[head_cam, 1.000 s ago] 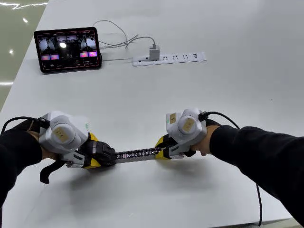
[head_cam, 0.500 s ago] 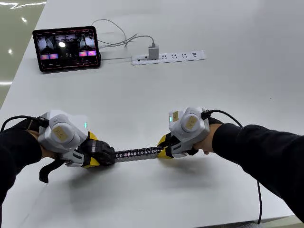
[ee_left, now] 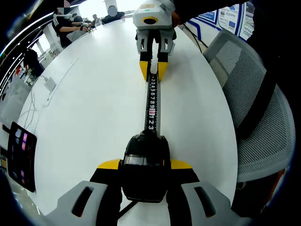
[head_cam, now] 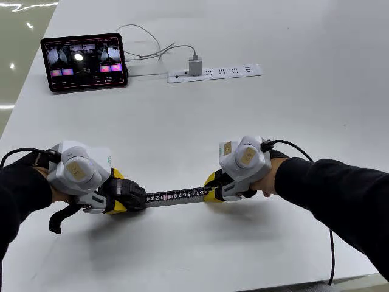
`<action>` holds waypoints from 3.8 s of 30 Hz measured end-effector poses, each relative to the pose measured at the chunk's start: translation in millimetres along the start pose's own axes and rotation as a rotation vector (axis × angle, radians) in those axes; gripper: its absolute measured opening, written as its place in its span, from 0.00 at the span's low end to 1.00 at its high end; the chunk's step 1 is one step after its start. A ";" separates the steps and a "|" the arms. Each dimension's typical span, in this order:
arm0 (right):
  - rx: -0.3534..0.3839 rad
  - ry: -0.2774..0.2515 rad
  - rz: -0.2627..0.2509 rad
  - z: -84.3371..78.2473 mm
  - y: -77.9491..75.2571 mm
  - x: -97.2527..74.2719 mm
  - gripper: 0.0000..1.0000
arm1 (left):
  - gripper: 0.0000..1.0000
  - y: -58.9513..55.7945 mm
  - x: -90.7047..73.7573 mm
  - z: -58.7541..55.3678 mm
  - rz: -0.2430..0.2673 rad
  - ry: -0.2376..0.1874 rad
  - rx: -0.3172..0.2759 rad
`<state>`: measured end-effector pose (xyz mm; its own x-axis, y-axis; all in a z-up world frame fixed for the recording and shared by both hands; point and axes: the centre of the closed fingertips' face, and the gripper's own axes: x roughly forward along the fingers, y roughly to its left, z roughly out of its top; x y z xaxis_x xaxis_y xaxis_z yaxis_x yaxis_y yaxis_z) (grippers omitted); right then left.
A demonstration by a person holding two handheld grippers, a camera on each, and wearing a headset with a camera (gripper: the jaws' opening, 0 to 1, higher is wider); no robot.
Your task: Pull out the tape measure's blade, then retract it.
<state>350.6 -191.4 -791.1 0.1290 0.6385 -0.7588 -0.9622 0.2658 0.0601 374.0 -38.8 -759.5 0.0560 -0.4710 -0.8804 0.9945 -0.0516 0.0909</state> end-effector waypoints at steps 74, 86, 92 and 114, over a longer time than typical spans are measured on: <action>0.035 0.023 -0.016 -32.5 -6.1 -26.6 0.09 | 0.30 0.7 0.6 0.4 0.000 -0.003 -0.009; 0.025 0.031 -0.018 -37.1 -6.7 -30.9 0.09 | 0.30 1.0 0.7 -0.4 0.003 -0.004 -0.011; 0.033 0.034 -0.018 -40.4 -6.4 -34.7 0.09 | 0.30 1.9 1.4 -1.0 0.002 -0.001 -0.008; 0.052 0.037 -0.022 -50.6 -8.1 -45.4 0.09 | 0.30 1.4 1.1 -0.1 0.002 0.002 -0.009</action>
<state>340.4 -259.1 -790.0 0.1402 0.6054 -0.7835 -0.9453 0.3172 0.0759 375.5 -39.3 -760.4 0.0580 -0.4696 -0.8809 0.9952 -0.0425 0.0882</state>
